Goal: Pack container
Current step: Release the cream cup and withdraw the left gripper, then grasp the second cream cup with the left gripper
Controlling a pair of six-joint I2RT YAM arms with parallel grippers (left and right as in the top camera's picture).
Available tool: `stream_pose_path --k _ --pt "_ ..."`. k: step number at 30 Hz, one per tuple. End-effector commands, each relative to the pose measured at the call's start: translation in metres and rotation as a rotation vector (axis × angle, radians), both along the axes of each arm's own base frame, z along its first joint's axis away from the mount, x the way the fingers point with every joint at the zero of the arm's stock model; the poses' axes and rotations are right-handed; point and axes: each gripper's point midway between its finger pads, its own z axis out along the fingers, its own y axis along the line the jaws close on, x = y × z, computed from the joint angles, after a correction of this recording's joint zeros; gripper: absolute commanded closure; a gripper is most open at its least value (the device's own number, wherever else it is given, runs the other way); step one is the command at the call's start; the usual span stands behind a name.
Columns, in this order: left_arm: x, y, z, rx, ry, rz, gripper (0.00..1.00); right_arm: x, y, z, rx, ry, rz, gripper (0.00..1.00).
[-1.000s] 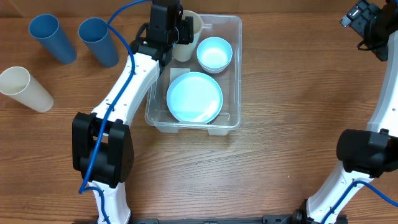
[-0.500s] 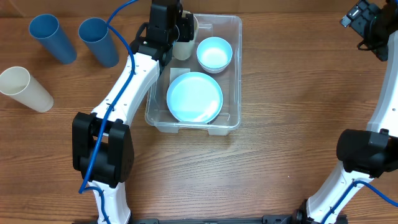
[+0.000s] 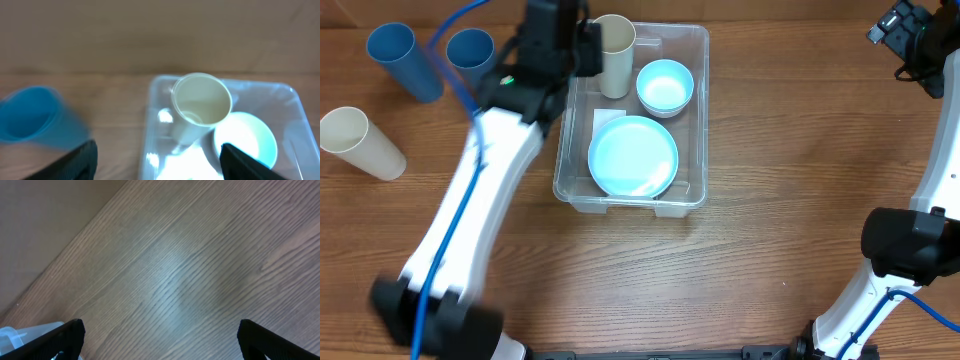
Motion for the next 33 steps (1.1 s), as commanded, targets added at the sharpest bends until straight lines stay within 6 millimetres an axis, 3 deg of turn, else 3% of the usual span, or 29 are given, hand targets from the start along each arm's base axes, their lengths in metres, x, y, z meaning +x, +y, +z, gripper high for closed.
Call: stream_pose_path --k 1,3,6,9,10,14,16,19,23,30,33 --pt "-0.049 0.071 0.044 -0.008 -0.031 0.254 0.18 -0.002 -0.001 0.017 -0.018 -0.043 -0.008 0.0" --pt "-0.078 0.113 0.039 -0.036 0.033 0.392 0.18 -0.002 -0.001 0.017 -0.018 -0.043 -0.008 0.0" --pt "-0.102 0.167 0.02 -0.056 0.134 0.552 0.17 -0.002 -0.001 0.017 -0.018 -0.043 -0.008 0.0" --pt "-0.113 0.207 -0.003 -0.079 0.227 0.649 0.16 -0.002 -0.001 0.017 -0.018 -0.043 -0.008 0.0" --pt "-0.114 0.229 -0.012 -0.078 0.247 0.706 0.12 -0.002 -0.001 0.017 -0.018 -0.043 -0.008 0.0" --pt "-0.112 0.272 -0.03 -0.087 0.27 0.81 0.01 -0.002 -0.001 0.017 -0.018 -0.043 -0.008 0.0" --pt "-0.108 0.295 -0.045 -0.087 0.289 0.853 0.0 -0.002 -0.001 0.017 -0.018 -0.043 -0.008 0.0" --pt "-0.097 0.328 -0.082 -0.057 0.362 0.877 0.0 -0.002 -0.001 0.017 -0.018 -0.043 -0.008 0.0" --pt "-0.082 0.344 -0.113 -0.038 0.398 0.872 0.0 -0.002 -0.001 0.017 -0.018 -0.043 -0.008 0.0" --pt "-0.054 0.352 -0.127 -0.023 0.362 0.812 0.0 -0.002 -0.001 0.017 -0.018 -0.043 -0.008 0.0" --pt "-0.047 0.351 -0.142 -0.038 0.378 0.799 0.03 -0.002 -0.001 0.017 -0.018 -0.043 -0.008 0.0"
